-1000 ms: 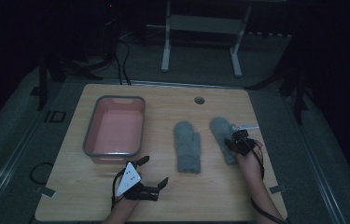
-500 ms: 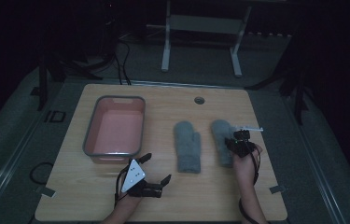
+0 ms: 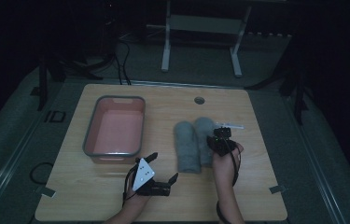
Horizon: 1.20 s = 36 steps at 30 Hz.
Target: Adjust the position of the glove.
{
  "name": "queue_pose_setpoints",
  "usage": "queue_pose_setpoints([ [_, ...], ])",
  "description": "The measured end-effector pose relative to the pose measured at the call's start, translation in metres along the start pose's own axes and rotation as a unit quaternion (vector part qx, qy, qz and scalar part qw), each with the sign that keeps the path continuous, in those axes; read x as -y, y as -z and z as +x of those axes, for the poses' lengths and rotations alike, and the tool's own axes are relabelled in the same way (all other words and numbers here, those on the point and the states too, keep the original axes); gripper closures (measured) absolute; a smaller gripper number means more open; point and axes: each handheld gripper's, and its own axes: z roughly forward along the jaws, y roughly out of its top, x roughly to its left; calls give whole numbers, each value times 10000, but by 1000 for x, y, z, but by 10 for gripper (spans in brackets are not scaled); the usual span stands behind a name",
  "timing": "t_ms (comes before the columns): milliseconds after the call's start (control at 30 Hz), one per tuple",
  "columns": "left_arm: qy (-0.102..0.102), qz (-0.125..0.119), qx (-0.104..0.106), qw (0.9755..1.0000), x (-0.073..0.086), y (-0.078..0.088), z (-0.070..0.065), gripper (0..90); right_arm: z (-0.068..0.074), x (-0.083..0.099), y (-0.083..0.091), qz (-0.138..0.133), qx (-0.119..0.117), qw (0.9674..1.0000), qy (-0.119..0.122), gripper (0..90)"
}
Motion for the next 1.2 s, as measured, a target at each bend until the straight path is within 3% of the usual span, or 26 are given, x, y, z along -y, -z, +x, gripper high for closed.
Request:
queue_pose_setpoints([
  [100,-6,-61,-36,10000,-2,2,-2,6,22,-5,3,-27,9,10000,19,813],
  [167,-71,-144,-130,9998,-4,3,-3,6,27,-6,3,-42,1,10000,5,813],
  [233,-23,-216,-179,9996,-5,5,-3,6,39,-7,2,-58,-54,9999,-69,814],
  [367,69,-343,-244,9991,-6,7,-2,6,49,-6,1,-53,-113,9998,-124,813],
  [433,67,-427,-330,9985,-6,8,-1,6,60,-4,-1,18,-104,9999,-39,814],
  [467,50,-486,-390,9980,-7,9,0,6,71,-1,-2,74,-35,9999,147,813],
  [667,135,-675,-528,9962,-10,13,4,6,71,4,-11,189,49,9998,74,812],
  [967,169,-574,-544,9967,-7,11,4,6,70,12,-33,426,-14,9991,-54,784],
  [1200,251,-560,-552,9966,-6,11,7,6,72,15,-37,462,-37,9989,46,715],
])
